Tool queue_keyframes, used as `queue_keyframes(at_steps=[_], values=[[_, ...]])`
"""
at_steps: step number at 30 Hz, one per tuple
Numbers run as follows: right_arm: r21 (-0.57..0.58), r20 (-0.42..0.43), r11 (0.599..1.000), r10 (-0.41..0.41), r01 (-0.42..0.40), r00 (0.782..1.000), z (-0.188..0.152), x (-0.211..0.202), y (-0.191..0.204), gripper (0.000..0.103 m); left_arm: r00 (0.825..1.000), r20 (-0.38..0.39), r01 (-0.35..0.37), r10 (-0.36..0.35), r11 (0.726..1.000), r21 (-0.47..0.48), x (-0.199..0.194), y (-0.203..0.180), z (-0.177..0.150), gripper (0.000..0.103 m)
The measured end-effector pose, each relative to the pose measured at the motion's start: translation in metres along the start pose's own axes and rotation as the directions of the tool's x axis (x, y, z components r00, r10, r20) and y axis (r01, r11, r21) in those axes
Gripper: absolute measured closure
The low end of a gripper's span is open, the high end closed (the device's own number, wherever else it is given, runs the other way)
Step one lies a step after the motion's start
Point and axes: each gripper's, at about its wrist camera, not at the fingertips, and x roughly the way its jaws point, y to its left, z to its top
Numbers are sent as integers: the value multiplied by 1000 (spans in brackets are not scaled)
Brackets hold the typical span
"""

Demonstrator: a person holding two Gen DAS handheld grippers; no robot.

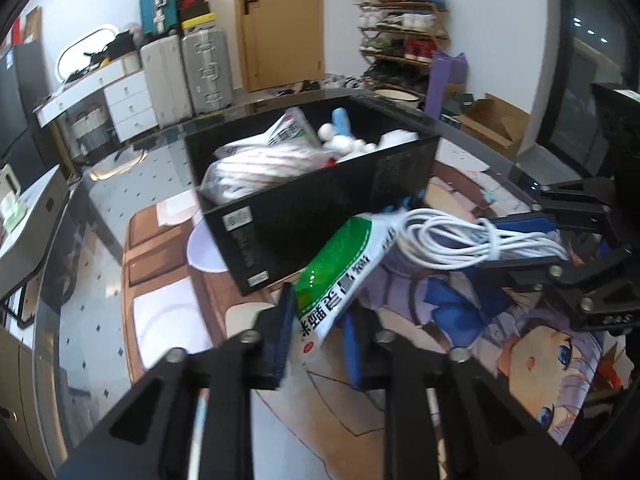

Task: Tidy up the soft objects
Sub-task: 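Grasp the green-labelled medicine packet with the left tool and lift it, then carry the cable with the right tool while the left tool carries the packet over the box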

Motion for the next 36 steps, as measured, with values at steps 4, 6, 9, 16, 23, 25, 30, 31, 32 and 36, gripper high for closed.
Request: queue_keyframes(at_steps=[4,6,9,16,23,25,30,31,32,36], values=[[1,2,1000,-1,1,1000,0,0,-1,72,1000,13,17,-17,1000,3,-10,-1,1,99],[1,11,1000,-3,3,1000,1,-3,0,72,999,28,23,-22,1000,-3,-18,-1,-1,100],[0,28,1000,-4,4,1000,2,-7,0,72,998,52,27,-26,1000,-14,-29,1,0,100],[-5,65,1000,-8,8,998,7,-19,4,72,996,69,55,-53,998,-28,-39,7,-2,101],[-11,62,1000,-6,7,998,8,-20,7,72,997,22,71,-70,996,-53,-21,6,-3,85],[-10,60,1000,-5,6,998,7,-20,7,72,997,22,73,-72,995,-62,-16,6,-2,55],[-2,51,1000,-6,6,999,5,-17,4,72,997,-3,72,-72,995,-72,-2,7,1,55],[-1,50,1000,-6,6,999,5,-16,4,72,997,-14,73,-74,995,-71,0,7,2,56],[0,48,1000,-5,5,999,4,-16,3,72,997,-21,73,-75,995,-71,2,6,2,57],[5,47,1000,-3,2,999,4,-14,1,72,995,-28,97,-99,993,-66,4,5,2,90]])
